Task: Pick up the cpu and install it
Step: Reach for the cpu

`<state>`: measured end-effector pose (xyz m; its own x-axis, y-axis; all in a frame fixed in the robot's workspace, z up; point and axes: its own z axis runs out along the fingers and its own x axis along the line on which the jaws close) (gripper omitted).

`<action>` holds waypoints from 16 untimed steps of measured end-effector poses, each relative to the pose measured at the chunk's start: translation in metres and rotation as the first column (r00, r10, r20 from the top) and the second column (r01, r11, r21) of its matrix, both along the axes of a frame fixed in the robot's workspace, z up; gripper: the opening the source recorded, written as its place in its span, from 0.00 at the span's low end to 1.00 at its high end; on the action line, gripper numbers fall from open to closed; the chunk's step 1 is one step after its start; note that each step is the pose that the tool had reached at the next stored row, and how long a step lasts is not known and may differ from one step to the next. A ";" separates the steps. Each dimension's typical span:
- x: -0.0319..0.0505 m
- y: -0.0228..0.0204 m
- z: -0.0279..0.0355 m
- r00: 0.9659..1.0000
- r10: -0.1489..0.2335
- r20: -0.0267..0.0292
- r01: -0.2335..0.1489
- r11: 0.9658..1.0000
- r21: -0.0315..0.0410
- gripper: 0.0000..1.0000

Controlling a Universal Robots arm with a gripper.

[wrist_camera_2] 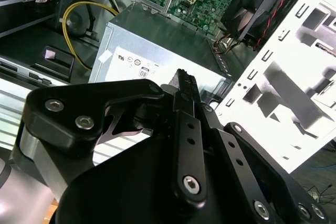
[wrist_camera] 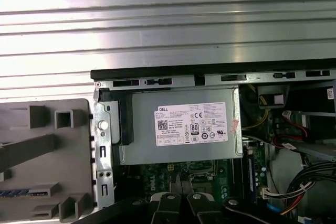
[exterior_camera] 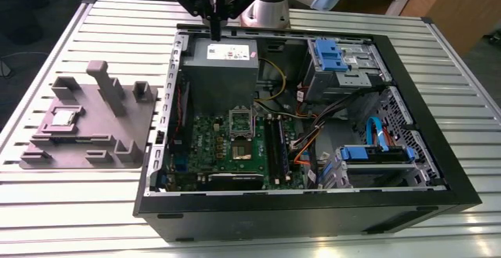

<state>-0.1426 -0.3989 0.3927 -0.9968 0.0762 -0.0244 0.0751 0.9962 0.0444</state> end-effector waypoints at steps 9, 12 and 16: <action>-0.0040 0.0000 -0.0006 1.000 0.000 0.000 0.000 1.000 0.000 0.10; -0.0051 0.0000 -0.0005 1.000 0.000 0.000 0.000 1.000 0.000 0.10; -0.0068 0.0000 -0.0006 1.000 0.000 0.000 0.000 1.000 0.000 0.10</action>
<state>-0.1494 -0.3989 0.3921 -0.9968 0.0762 -0.0244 0.0751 0.9962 0.0444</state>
